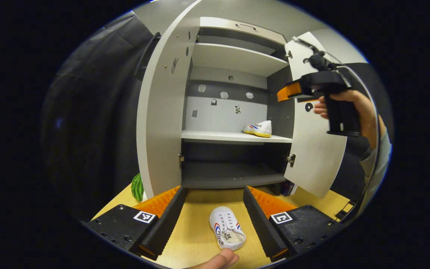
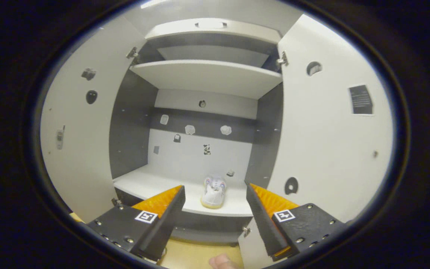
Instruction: Grab one shoe with the right hand and put it into the shoe cabinet, grab the other shoe with the left hand and put it into the shoe cabinet; then close the right door with the right hand and the left door with the left hand.
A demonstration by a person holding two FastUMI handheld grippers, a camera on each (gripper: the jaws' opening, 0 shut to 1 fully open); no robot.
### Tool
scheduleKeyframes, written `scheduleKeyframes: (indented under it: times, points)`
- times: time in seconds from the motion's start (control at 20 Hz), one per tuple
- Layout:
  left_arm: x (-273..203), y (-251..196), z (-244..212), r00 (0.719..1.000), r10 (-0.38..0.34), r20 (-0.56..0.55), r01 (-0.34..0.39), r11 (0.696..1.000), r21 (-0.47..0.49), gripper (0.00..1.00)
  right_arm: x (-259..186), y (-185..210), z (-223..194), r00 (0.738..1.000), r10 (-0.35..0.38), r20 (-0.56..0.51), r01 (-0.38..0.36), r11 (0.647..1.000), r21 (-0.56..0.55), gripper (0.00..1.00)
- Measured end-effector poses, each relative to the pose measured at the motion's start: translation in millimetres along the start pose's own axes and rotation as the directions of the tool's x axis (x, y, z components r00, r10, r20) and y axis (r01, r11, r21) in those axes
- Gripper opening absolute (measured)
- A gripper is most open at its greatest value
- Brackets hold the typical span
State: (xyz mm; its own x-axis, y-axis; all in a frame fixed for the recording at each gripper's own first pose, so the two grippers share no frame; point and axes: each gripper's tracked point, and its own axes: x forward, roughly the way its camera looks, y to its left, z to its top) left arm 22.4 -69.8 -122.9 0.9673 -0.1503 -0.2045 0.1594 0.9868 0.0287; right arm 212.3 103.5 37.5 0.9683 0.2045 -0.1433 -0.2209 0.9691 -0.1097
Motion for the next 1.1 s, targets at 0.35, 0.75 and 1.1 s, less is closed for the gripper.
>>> scheduleKeyframes:
  times: [0.35, 0.75, 1.1]
  points:
    - [12, -1, -61, 0.993, 0.012, -0.116, -0.013, 1.000, -0.004, 0.97, -119, -12, -62, 0.999, 0.013, 0.031, -0.015, 0.996, 0.084, 0.97]
    - [47, -4, -123, 0.988, -0.009, -0.157, 0.005, 1.000, -0.022, 0.97, -176, -37, -127, 0.997, -0.079, 0.018, 0.077, 0.989, 0.123, 0.98]
    - [70, -13, -194, 0.945, -0.066, -0.322, 0.048, 0.997, -0.061, 0.84, -192, -57, -137, 0.994, -0.104, 0.037, 0.096, 0.979, 0.179, 0.98]
